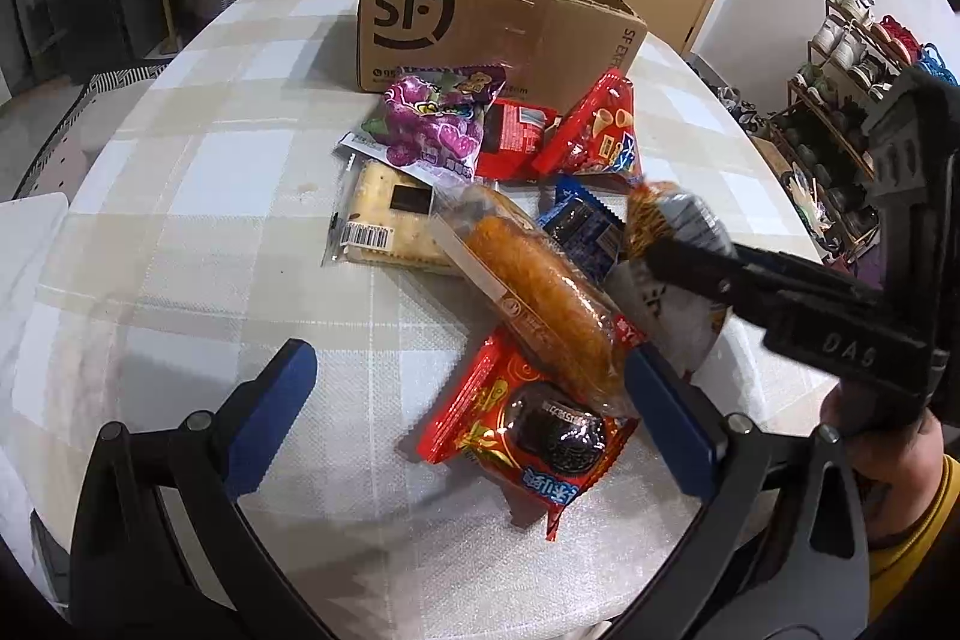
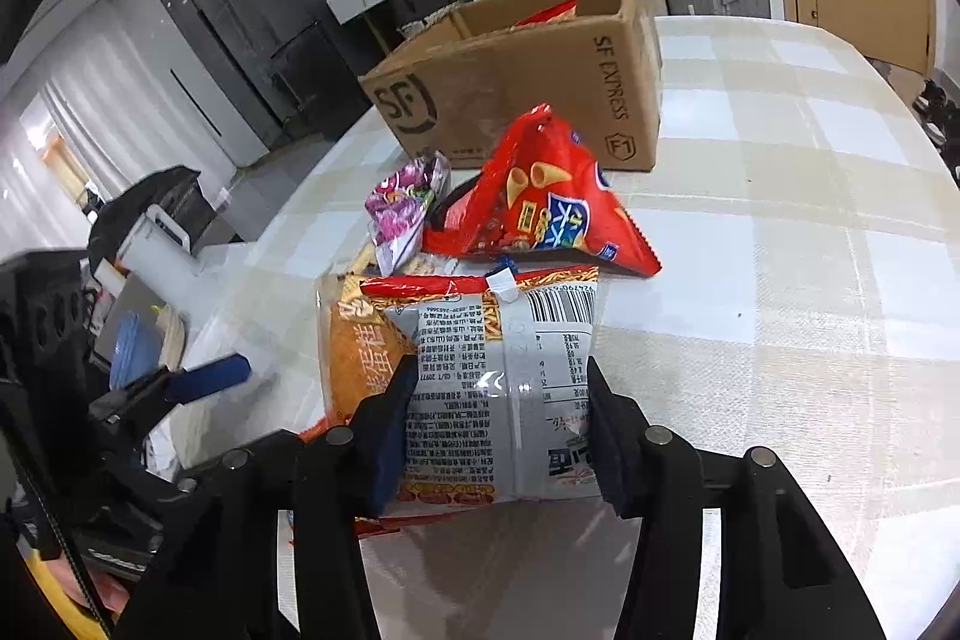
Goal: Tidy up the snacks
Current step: 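Grasp another noodle bag with the right tool while the left tool grasps the orange bread roll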
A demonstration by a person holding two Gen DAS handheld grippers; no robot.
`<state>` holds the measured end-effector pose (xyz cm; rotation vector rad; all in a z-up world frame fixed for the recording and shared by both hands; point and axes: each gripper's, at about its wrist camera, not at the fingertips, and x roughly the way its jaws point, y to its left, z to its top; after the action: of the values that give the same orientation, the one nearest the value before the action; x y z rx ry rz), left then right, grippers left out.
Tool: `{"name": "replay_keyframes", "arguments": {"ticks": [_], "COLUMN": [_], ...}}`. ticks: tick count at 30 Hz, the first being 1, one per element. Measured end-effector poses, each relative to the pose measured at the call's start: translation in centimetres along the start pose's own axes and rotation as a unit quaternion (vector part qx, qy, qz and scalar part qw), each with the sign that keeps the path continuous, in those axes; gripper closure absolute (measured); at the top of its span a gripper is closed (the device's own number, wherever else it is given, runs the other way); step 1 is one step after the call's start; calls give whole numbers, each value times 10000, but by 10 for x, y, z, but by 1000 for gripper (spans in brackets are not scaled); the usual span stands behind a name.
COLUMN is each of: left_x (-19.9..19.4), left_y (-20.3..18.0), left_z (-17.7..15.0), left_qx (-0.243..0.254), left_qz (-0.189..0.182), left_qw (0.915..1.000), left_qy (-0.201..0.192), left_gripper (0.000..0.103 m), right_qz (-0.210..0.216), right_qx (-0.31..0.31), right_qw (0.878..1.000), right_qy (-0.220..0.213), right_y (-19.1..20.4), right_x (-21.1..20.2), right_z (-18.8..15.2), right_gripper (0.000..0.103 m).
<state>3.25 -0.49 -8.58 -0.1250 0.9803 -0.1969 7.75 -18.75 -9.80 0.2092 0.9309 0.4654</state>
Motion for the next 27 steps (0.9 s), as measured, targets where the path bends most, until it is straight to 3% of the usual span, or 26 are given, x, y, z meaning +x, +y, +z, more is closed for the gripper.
{"name": "replay_keyframes", "arguments": {"ticks": [13, 18, 23, 24, 27], "left_x": [17, 33, 51, 53, 51], "left_y": [-1, 0, 8, 10, 12], "left_z": [8, 19, 25, 25, 26], "left_qx": [-303, -557, -995, -1064, -1105], "left_qz": [-152, -420, -803, -867, -1133], "left_qw": [9992, 9969, 9897, 9883, 9854], "left_qy": [203, 372, 638, 663, 625], "left_gripper": [1, 1, 20, 20, 41], "right_qz": [93, 146, 228, 233, 232], "right_qx": [345, 443, 520, 503, 500], "right_qw": [9985, 9977, 9969, 9970, 9970], "right_qy": [-424, -497, -543, -547, -534], "right_y": [-13, -18, -20, -20, -21], "right_x": [-31, -39, -42, -43, -42], "right_z": [3, 2, 1, 1, 0], "right_gripper": [52, 52, 52, 52, 52]}}
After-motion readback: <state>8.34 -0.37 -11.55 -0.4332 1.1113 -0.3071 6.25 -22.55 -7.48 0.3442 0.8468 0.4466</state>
